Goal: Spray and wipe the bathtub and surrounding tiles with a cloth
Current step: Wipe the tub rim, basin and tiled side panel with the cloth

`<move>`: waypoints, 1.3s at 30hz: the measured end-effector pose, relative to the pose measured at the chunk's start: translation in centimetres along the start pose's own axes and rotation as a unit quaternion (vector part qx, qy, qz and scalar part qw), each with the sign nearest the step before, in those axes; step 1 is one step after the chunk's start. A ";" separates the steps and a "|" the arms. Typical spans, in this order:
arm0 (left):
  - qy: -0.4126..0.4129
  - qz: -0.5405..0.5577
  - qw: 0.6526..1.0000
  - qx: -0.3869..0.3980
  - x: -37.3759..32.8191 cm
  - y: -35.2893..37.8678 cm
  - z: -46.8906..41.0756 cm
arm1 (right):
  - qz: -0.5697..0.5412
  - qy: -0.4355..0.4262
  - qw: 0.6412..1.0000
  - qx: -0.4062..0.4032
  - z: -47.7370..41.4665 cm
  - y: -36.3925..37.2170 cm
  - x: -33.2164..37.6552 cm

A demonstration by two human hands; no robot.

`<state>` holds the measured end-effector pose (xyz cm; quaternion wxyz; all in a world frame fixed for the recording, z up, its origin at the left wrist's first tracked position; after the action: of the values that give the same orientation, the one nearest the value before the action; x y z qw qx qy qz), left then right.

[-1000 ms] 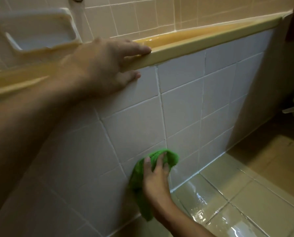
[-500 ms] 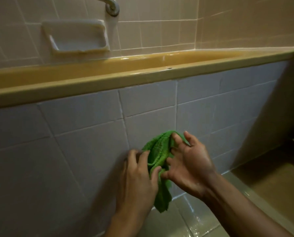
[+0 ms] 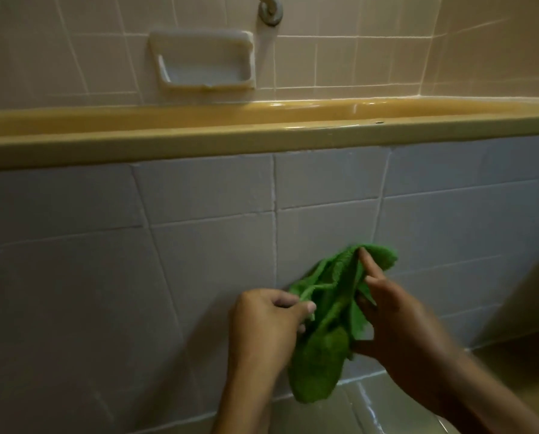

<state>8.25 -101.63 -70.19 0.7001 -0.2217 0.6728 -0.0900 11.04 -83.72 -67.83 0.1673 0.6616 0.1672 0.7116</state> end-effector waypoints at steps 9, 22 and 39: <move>0.234 -0.018 0.890 -0.391 -4.5 -3.1 3.8 | 0.626 -0.149 0.765 -0.034 0.6 -4.0 1.7; 0.192 0.100 0.850 -0.480 -3.6 7.1 4.4 | 0.759 -0.380 0.526 0.047 -2.8 -2.5 8.0; 0.106 -0.257 0.868 -0.412 -3.8 12.6 2.5 | 0.610 -0.557 0.563 0.016 -3.6 -2.7 12.5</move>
<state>8.27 -88.40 -72.18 0.4216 -0.6441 0.6383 -0.0047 6.63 -75.60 -58.27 -0.2581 0.8735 -0.3911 0.1320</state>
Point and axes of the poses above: each hand's wrist, its own z-axis away from the middle knuckle, its own y-axis out of the palm, x = y × z, the point moved 8 cm from there along -z, towards the middle knuckle, and after that the axes turned 7 degrees about -z, right-handed, at the moved point
